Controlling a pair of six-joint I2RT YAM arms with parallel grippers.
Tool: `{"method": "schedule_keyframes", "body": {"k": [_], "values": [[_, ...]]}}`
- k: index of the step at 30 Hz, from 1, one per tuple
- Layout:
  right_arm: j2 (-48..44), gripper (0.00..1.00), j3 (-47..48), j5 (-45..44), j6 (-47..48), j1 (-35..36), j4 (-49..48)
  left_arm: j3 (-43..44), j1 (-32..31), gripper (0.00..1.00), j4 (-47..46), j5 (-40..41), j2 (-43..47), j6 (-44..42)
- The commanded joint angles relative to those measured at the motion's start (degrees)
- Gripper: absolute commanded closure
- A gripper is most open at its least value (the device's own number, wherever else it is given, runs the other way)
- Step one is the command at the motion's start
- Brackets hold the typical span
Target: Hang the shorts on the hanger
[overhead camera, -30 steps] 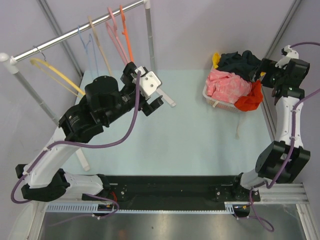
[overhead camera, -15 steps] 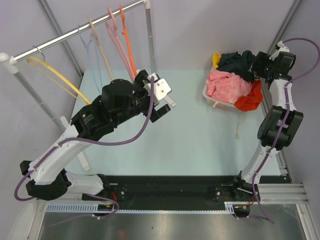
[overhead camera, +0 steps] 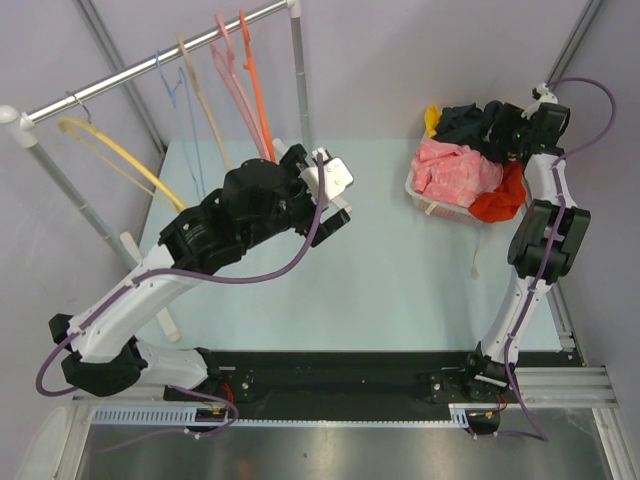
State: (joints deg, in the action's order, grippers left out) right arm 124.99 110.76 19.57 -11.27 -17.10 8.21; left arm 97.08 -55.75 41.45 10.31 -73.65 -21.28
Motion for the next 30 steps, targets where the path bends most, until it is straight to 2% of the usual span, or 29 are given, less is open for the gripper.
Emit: {"method": "schedule_keyframes", "body": {"k": [1, 3, 4, 6, 7, 9, 14, 19, 24, 30], "values": [[1.0, 0.21, 3.1, 2.3, -3.3, -0.1, -3.1, 0.1, -0.2, 0.0, 0.5, 0.3, -0.7, 1.8], [0.9, 0.31, 3.1, 3.2, -4.3, -0.4, -3.4, 0.0, -0.2, 0.0, 0.6, 0.5, -0.8, 1.6], [0.7, 0.44, 3.3, 4.4, -4.6, -0.6, -3.5, 0.0, -0.2, 0.0, 0.5, 0.6, -1.0, 1.5], [0.1, 0.63, 3.7, 5.6, -5.8, -0.8, -3.5, 0.3, -0.2, 0.0, 0.5, 0.4, -1.2, 1.4], [-0.5, 0.84, 4.0, 7.0, -6.0, -1.3, -3.6, 0.5, -0.2, 0.0, 0.5, 0.3, -1.4, 1.3], [-1.2, 0.98, 5.1, 8.8, -7.5, -1.6, -4.0, 0.8, -0.2, 0.0, 0.5, 0.2, -1.6, 1.4], [-4.0, 1.0, 8.9, 12.1, -11.6, -3.6, -4.9, 1.8, -0.2, 0.0, 0.2, 0.5, -2.2, 1.9], [-4.2, 1.0, 18.0, 15.3, -15.3, -4.4, -4.5, 1.9, -0.2, 0.0, -0.6, 2.2, -2.6, 2.8], [-3.6, 1.0, 27.6, 16.2, -18.5, -4.5, -4.8, 2.5, -0.2, 0.0, -0.9, 3.8, -2.6, 4.3], [-4.1, 1.0, 34.7, 14.6, -21.6, -4.1, -7.7, 3.6, -0.2, 0.0, -1.4, 5.6, -2.4, 6.2]]}}
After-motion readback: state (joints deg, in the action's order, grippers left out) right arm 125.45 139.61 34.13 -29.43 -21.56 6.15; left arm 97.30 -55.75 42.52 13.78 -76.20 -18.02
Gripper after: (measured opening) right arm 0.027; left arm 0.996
